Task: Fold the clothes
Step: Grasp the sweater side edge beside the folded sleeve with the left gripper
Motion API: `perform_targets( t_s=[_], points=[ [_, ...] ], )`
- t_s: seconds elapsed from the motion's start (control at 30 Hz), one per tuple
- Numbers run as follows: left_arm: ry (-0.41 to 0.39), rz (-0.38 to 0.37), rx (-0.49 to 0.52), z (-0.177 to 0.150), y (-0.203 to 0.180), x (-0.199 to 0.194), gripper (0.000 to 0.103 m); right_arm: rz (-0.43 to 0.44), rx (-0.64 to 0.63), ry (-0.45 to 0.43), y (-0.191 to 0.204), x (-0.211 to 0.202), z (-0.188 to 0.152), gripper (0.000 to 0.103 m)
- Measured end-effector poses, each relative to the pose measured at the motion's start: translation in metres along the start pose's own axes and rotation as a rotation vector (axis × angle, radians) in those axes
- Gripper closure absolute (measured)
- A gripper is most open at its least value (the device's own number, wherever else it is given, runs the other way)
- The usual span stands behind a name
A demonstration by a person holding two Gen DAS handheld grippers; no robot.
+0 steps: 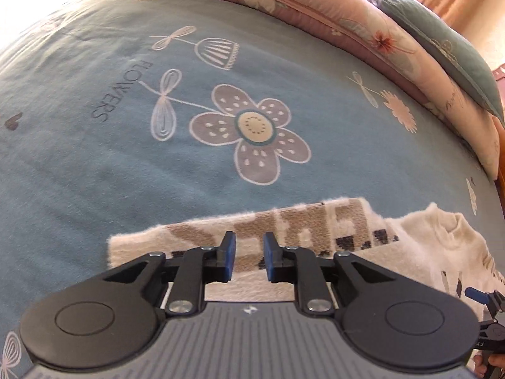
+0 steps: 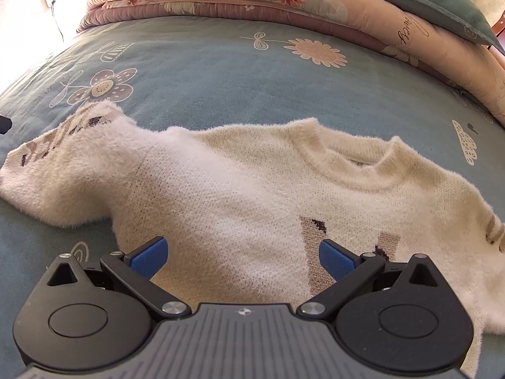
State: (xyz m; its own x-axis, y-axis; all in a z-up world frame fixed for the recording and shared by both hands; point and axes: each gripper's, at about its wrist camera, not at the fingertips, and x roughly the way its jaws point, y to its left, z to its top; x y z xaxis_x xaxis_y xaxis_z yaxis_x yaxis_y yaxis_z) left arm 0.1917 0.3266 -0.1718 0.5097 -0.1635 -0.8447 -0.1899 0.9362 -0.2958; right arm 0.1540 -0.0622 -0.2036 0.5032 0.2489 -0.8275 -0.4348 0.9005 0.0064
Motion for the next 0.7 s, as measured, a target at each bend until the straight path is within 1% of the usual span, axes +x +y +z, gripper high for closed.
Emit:
perform_targets(
  t_s=[0.03, 0.1, 0.17, 0.23, 0.33, 0.4, 0.43, 0.5, 0.6, 0.63, 0.7],
  points=[
    [-0.004, -0.037, 0.04, 0.009, -0.015, 0.007, 0.075, 0.0, -0.002, -0.002, 0.0, 0.001, 0.001, 0.0],
    [0.006, -0.119, 0.105, 0.026, -0.043, 0.022, 0.066, 0.007, 0.005, -0.004, -0.002, 0.003, 0.002, 0.0],
    [0.023, -0.199, 0.193, 0.04, -0.074, 0.039, 0.06, 0.011, 0.018, -0.005, -0.005, 0.006, 0.004, 0.0],
    [0.046, -0.271, 0.293, 0.051, -0.106, 0.058, 0.059, 0.017, 0.029, -0.008, -0.007, 0.008, 0.006, 0.0],
    [0.12, -0.351, 0.451, 0.06, -0.152, 0.098, 0.059, 0.019, 0.036, -0.023, -0.013, 0.01, 0.007, 0.0],
    [0.18, -0.397, 0.532, 0.061, -0.178, 0.128, 0.06, 0.014, 0.039, -0.037, -0.018, 0.01, 0.007, 0.0],
    [0.211, -0.409, 0.573, 0.059, -0.189, 0.142, 0.06, 0.014, 0.044, -0.043, -0.022, 0.01, 0.007, 0.0],
    [0.261, -0.402, 0.652, 0.052, -0.206, 0.167, 0.061, 0.015, 0.059, -0.052, -0.031, 0.01, 0.005, 0.0],
    [0.314, -0.373, 0.76, 0.039, -0.215, 0.191, 0.061, 0.011, 0.106, -0.052, -0.048, 0.012, -0.001, 0.0],
    [0.327, -0.368, 0.786, 0.035, -0.217, 0.196, 0.06, 0.01, 0.125, -0.052, -0.053, 0.012, -0.003, 0.0],
    [0.343, -0.38, 0.801, 0.029, -0.22, 0.192, 0.06, 0.003, 0.158, -0.053, -0.064, 0.013, -0.008, 0.0]
  ],
)
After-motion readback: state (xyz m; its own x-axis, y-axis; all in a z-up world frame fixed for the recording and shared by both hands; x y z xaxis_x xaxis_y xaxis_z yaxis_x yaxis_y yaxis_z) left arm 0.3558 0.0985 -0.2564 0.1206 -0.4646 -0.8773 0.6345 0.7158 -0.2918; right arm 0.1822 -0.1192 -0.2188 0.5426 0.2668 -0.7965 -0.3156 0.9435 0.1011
